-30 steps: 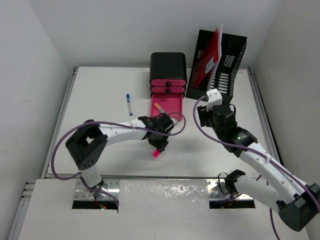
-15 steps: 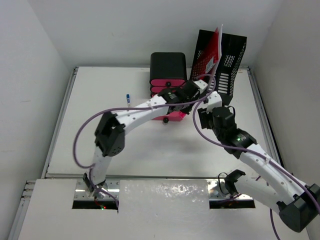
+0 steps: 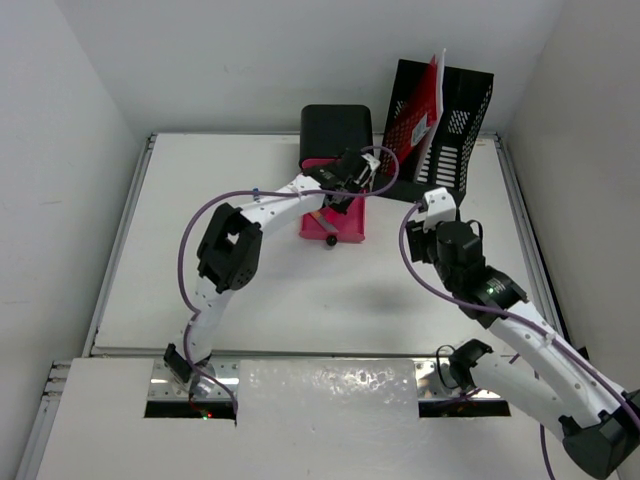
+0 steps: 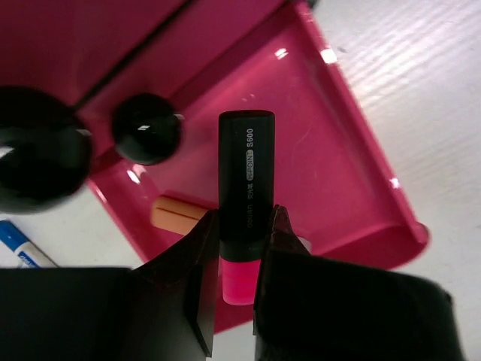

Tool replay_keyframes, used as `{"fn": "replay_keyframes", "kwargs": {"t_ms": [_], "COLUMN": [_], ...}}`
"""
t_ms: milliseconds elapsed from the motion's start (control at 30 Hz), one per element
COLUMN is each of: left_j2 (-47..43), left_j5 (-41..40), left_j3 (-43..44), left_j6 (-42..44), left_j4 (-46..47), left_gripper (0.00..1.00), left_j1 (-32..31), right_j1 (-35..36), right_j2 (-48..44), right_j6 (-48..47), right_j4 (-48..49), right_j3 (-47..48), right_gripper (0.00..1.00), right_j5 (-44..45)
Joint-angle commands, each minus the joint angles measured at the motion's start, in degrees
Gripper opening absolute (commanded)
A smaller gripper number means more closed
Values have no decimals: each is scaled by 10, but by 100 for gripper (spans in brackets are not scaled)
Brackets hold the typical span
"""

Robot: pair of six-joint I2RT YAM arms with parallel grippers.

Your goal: Organize the desk

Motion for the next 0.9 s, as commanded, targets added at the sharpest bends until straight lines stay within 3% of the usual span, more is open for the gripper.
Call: {"fn": "replay_keyframes", "kwargs": {"t_ms": [0,200,233,300,400,533,600,767,867], "left_j2": [-23,6,11,4,-37,-116,-170,-260,-292], "left_j5": [6,7,7,30,58,51,5,-112,-165], "left_j3": [-1,23,30,38,31,2,-22,-157,-257], "left_j6": [14,14,9,-6,-18,-28,-44,-143,-199], "left_j4": [38,32,25,9,-5,-29,-40,-30,18], "left_gripper": [0,0,24,55,73,74,74,63,62], "left_j1": [11,33,35,39,40,44,50,101,153], "right_j1": [0,-1,-1,-1,-1,-1,-1,-1,0], "right_j2": [-11,-5,-4,-2,4,10,13,20,25], "right_j6": [3,5,4,3,1,1,2,9,16], "right_j4": [1,-3,-4,-4,2,12,17,38,45], "right_j3": [-5,-9,-7,-4,2,2,1,-17,-22], "right_gripper": [59,59,59,59,59,59,59,59,59], "right_j5": [16,16,15,14,11,1,-3,-12,-21]}}
